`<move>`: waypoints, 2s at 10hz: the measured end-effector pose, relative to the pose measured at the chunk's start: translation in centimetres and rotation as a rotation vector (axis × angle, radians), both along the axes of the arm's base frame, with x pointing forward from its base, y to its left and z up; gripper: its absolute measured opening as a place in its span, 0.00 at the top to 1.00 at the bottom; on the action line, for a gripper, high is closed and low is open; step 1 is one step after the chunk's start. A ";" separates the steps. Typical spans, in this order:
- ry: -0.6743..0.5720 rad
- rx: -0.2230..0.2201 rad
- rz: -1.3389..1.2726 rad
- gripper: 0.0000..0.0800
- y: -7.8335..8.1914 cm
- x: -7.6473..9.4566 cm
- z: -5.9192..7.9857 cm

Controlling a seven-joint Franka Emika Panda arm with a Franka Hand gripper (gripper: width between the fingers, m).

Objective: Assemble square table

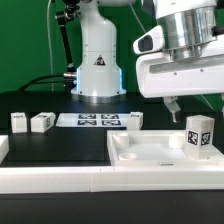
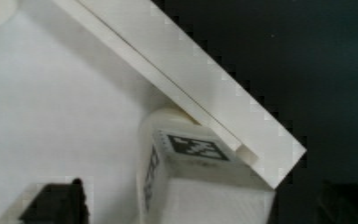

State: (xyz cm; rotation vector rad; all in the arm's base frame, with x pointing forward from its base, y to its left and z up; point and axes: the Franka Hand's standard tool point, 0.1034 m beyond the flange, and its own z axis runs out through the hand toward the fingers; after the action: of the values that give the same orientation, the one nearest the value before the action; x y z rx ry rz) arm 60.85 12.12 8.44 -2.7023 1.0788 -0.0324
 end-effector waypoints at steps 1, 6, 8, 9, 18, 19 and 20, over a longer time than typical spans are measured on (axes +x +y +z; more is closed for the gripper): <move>-0.014 -0.008 0.070 0.19 0.0 0.0 0.0; -0.086 -0.127 0.555 0.19 0.4 -0.3 -0.2; -0.128 -0.179 0.827 0.19 0.4 0.1 -0.1; -0.132 -0.182 0.946 0.19 0.1 0.3 -0.2; -0.163 -0.203 1.232 0.64 0.1 0.7 -0.2; -0.162 -0.202 1.225 0.64 0.1 0.7 -0.2; -0.156 -0.200 1.190 0.64 0.1 0.7 -0.2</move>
Offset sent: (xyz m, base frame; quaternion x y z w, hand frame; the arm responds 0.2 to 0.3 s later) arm 0.0000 0.0000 0.0000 0.0000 0.0000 -0.1938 0.9810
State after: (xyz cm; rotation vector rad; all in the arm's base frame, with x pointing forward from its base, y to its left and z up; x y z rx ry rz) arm 61.56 12.20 8.21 -2.9782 -0.6828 -0.1432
